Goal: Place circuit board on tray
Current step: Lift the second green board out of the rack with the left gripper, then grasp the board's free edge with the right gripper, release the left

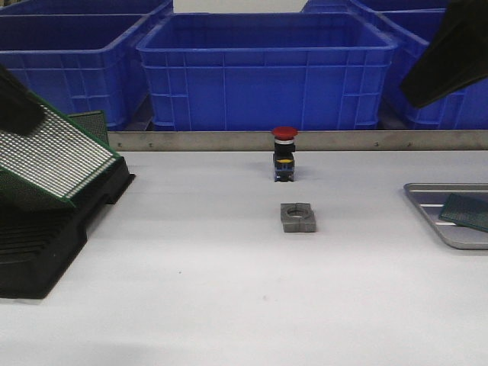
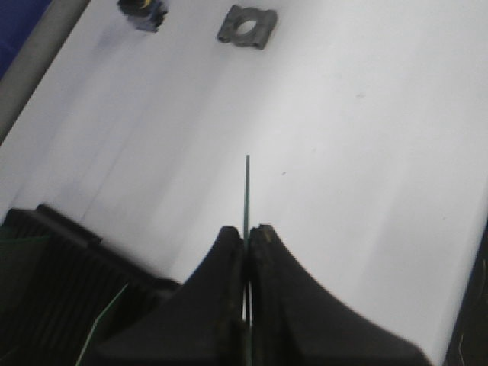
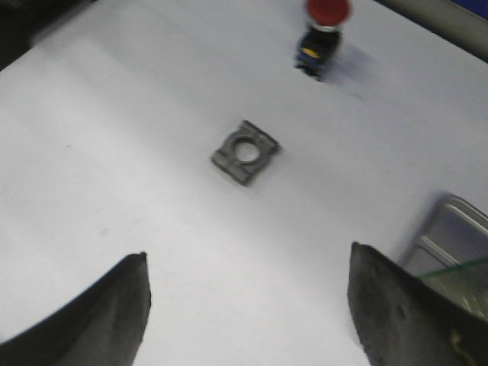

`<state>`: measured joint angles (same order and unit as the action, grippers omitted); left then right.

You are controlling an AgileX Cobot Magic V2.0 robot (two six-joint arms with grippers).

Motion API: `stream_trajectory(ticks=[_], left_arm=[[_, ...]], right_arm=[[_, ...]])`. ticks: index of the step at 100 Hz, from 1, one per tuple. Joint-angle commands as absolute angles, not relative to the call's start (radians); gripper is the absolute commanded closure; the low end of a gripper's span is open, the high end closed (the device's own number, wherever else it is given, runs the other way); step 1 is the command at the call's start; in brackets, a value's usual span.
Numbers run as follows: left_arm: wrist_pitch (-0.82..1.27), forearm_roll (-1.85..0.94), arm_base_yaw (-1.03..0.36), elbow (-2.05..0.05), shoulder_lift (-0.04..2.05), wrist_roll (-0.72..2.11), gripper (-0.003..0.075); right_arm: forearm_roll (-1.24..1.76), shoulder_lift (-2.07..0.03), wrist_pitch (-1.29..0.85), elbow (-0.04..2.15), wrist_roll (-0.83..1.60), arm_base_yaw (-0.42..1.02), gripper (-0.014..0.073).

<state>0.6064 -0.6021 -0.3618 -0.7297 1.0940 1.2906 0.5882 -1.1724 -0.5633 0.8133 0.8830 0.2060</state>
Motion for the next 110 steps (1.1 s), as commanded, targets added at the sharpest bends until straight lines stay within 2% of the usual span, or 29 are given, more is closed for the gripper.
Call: stream_trajectory(ticks=[1,28,65,95,110], left_arm=[[0.543,-0.659,-0.422,-0.755,1.098,1.294,0.0740],[0.466,-0.729,-0.565,-0.755,1.160,1.296,0.0740],[0.450,-0.739,-0.679,-0.800,1.196,1.296,0.0740],[0.462,-0.741,-0.685,-0.802,1.196,1.296,0.0740],[0.462,-0.741,-0.685,-0.802,1.196,1.296,0.0740]], right_arm=[[0.605,-1.145,-0.556,0.845,0.937,0.281,0.0036],[0.613,-1.148,-0.597,0.841,0.959,0.454,0.0036],[0.731,-1.253,-0.555,0.841,1.205,0.648,0.0036],[0.842,-1.342,-0.394,0.843,1.319,0.705,0.0036],[0.883,-1.382,-0.381,0.844,1.366,0.706,0.0036]])
